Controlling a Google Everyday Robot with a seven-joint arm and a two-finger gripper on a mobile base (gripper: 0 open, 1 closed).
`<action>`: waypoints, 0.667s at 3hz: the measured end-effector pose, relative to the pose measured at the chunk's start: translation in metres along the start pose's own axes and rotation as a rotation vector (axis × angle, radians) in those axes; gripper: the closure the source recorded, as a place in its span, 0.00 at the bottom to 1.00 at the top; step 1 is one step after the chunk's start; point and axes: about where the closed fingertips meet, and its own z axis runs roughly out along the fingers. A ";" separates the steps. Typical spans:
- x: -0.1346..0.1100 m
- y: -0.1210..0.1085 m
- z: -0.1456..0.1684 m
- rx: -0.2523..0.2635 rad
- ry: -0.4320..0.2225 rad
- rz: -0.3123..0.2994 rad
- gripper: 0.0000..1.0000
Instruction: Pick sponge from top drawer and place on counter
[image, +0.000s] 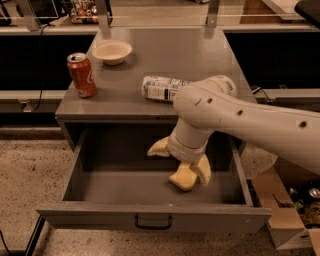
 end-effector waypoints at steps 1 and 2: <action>-0.004 -0.008 0.027 0.019 -0.012 -0.040 0.00; -0.006 -0.012 0.066 0.013 -0.008 -0.112 0.00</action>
Offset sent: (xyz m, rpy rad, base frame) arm 0.0048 0.0359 -0.0693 0.0461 -0.0264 0.1314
